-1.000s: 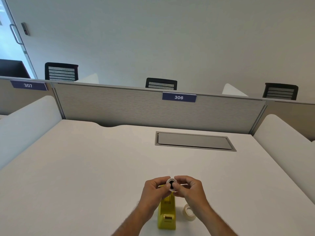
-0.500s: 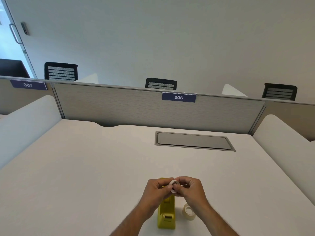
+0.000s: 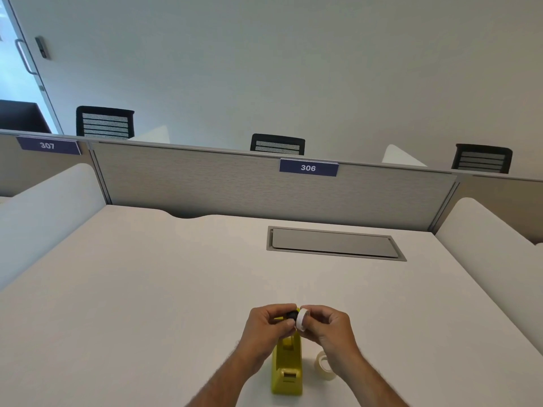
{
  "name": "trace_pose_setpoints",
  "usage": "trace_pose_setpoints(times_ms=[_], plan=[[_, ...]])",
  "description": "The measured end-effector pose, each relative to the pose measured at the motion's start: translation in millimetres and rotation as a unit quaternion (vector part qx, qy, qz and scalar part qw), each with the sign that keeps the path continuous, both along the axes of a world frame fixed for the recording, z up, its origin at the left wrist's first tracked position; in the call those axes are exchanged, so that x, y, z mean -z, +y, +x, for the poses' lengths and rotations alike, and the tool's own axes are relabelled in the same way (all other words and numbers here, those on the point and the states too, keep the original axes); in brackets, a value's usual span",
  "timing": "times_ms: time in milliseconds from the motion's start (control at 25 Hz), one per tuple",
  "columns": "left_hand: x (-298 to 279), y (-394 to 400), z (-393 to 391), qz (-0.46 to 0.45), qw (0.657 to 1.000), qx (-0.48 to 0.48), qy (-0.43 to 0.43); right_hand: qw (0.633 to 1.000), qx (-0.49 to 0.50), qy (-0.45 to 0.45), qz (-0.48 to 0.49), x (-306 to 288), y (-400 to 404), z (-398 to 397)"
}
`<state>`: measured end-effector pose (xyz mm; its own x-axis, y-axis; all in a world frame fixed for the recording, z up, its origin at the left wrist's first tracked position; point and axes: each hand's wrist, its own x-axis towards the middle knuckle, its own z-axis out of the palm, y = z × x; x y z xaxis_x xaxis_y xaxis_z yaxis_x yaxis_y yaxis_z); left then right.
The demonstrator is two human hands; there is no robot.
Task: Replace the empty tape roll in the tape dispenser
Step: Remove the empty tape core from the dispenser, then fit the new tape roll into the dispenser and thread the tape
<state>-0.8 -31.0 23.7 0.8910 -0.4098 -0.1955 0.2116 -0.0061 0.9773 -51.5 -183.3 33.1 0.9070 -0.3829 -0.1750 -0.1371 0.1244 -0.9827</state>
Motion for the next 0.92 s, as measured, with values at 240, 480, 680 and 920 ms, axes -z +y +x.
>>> trace_pose_setpoints(times_ms=[240,480,680,920], plan=[[7,3,4,0.005,0.998,-0.057,0.025,0.984,0.094,0.075,-0.133,9,-28,3],[9,3,3,0.012,0.998,-0.061,0.028,0.907,0.049,0.215,-0.36,32,-53,1],[9,3,1,0.017,0.998,-0.058,0.023,0.885,0.057,0.24,-0.394,44,-53,3],[8,2,-1,0.02,0.998,-0.053,0.02,0.874,0.048,0.243,-0.418,49,-53,5]])
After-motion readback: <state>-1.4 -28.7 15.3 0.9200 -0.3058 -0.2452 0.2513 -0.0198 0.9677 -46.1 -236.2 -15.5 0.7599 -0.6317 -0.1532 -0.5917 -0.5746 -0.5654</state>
